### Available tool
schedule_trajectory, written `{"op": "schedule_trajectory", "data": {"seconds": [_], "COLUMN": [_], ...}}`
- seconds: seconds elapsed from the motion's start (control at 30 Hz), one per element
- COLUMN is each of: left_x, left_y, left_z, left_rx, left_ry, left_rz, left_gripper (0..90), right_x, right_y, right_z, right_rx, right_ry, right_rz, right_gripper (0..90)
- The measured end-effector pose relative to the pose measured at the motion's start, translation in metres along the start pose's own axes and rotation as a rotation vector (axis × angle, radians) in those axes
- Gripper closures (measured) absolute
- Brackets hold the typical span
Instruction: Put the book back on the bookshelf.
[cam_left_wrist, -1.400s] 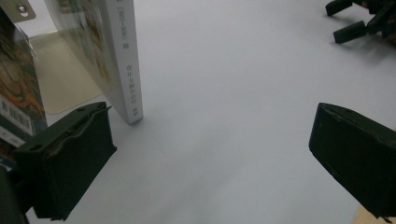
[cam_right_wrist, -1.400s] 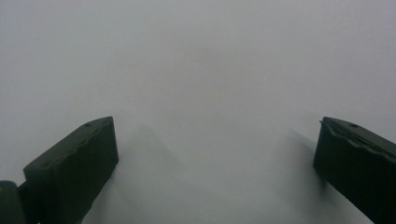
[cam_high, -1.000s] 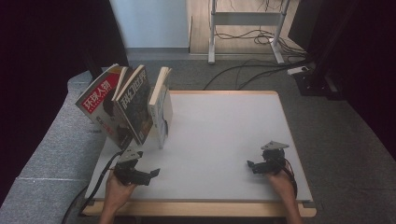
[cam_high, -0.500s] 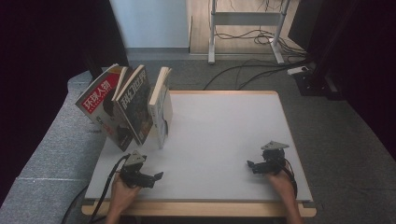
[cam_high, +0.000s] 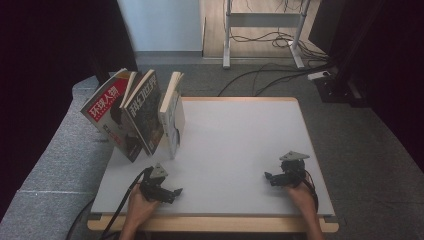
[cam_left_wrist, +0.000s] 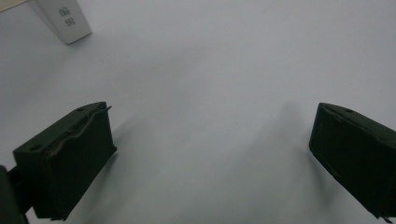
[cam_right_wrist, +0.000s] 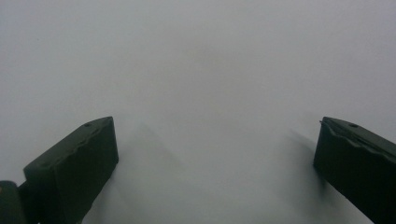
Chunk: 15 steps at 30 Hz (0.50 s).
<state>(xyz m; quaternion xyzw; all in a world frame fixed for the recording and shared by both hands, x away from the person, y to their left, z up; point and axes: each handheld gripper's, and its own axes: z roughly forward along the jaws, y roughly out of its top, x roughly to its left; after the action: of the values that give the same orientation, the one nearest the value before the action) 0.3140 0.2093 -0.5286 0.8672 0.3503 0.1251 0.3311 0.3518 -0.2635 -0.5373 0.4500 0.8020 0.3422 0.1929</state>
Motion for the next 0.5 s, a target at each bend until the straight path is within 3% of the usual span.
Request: {"op": "schedule_trajectory", "data": {"seconds": [0.5], "left_x": [-0.0010], "left_y": [-0.0002], "left_z": [0.0007], "left_rx": [0.000], "left_ry": [0.006], "left_rz": [0.005], "left_gripper": [0.0], "right_x": [-0.0001], "right_y": [-0.0004], "right_z": [0.0000], "right_rx": [-0.001], "right_ry": [0.001], "right_rz": [0.001], "right_gripper": [0.0]}}
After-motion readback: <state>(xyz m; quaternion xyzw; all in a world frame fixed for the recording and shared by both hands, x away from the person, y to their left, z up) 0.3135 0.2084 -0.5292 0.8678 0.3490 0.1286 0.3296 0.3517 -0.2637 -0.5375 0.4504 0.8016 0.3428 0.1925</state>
